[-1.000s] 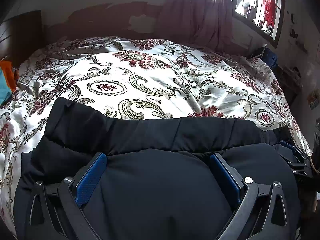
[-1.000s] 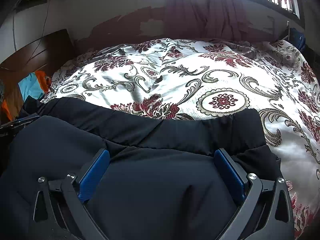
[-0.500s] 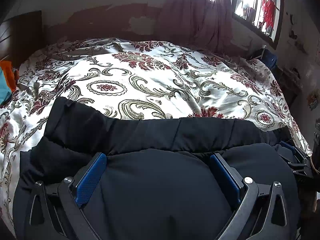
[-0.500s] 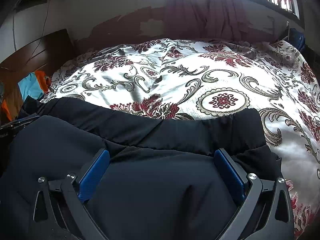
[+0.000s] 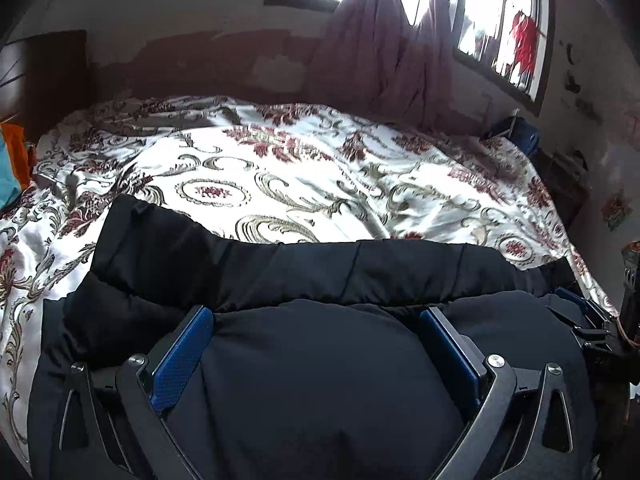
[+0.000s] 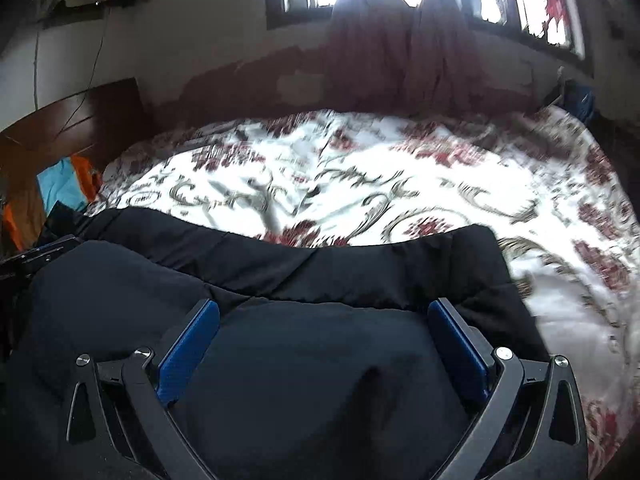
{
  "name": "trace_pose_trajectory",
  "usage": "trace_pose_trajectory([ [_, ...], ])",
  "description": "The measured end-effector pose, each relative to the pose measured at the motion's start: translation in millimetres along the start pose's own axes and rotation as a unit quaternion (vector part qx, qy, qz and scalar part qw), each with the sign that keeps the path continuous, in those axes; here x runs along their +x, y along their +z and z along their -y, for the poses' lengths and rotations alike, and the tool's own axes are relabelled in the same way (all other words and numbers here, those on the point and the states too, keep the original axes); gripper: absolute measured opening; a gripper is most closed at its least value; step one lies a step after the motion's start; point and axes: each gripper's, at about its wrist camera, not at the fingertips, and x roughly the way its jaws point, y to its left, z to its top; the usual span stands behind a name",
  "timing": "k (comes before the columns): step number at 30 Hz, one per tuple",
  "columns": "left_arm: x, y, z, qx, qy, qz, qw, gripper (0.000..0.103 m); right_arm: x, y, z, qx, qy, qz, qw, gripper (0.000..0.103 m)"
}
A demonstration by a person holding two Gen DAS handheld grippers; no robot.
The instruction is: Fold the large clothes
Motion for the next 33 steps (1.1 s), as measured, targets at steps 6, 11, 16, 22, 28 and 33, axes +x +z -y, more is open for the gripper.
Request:
trace_pose_trajectory([
  [6, -28.0, -2.3, -4.0, -0.008, 0.012, 0.056, 0.9983, 0.103, -45.9, -0.8, 12.8, 0.021, -0.033, 0.075, 0.996, 0.102],
  [11, -68.0, 0.6, -31.9, -0.07, 0.02, 0.113, 0.9909, 0.103, -69.9, -6.9, 51.3, 0.078, -0.029, 0.074, 0.994, 0.102],
  [16, -89.7, -4.0, -76.7, -0.13, 0.019, 0.095, 0.9867, 0.103, -72.7, -21.3, 93.0, 0.148, -0.007, 0.031, 0.989, 0.102],
  [22, -101.3, -30.2, -118.4, -0.14, 0.011, 0.04, 0.9892, 0.103, -54.5, -44.9, 119.2, 0.187, 0.037, -0.043, 0.981, 0.102],
  [28, -77.1, -53.2, -121.0, -0.086, -0.027, -0.051, 0.9946, 0.103, -41.9, -58.5, 122.8, 0.181, 0.086, -0.077, 0.977, 0.102],
  [33, -66.0, -59.7, -125.5, -0.095, -0.057, -0.068, 0.9915, 0.103, -39.4, -61.6, 122.4, 0.185, 0.092, -0.075, 0.976, 0.102],
])
